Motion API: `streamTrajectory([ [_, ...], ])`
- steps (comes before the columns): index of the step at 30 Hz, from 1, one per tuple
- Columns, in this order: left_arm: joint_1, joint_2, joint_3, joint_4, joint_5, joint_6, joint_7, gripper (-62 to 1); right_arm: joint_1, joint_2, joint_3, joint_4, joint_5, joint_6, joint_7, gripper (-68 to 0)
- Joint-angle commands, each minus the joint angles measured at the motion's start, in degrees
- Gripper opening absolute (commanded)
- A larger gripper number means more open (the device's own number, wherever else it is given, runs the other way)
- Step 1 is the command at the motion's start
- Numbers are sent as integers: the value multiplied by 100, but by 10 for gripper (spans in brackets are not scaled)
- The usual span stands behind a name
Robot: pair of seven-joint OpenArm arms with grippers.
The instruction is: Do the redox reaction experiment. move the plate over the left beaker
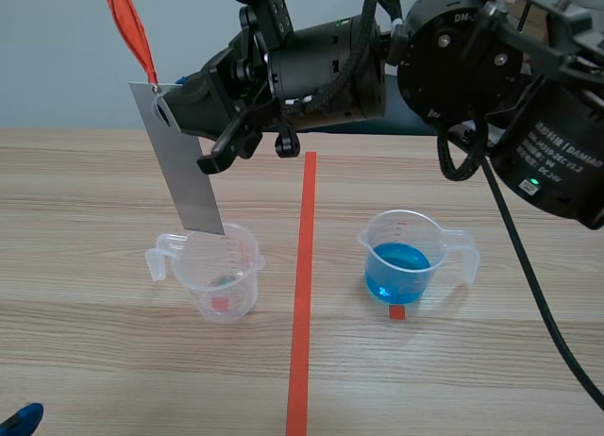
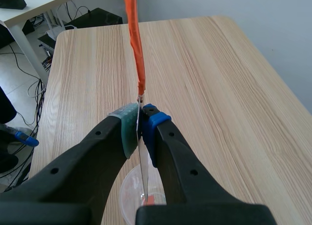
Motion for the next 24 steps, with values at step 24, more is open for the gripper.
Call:
streamTrajectory([
  [24, -92, -175, -232, 173, 262, -33, -299, 14, 177, -20, 79, 50, 125, -2, 87, -669],
])
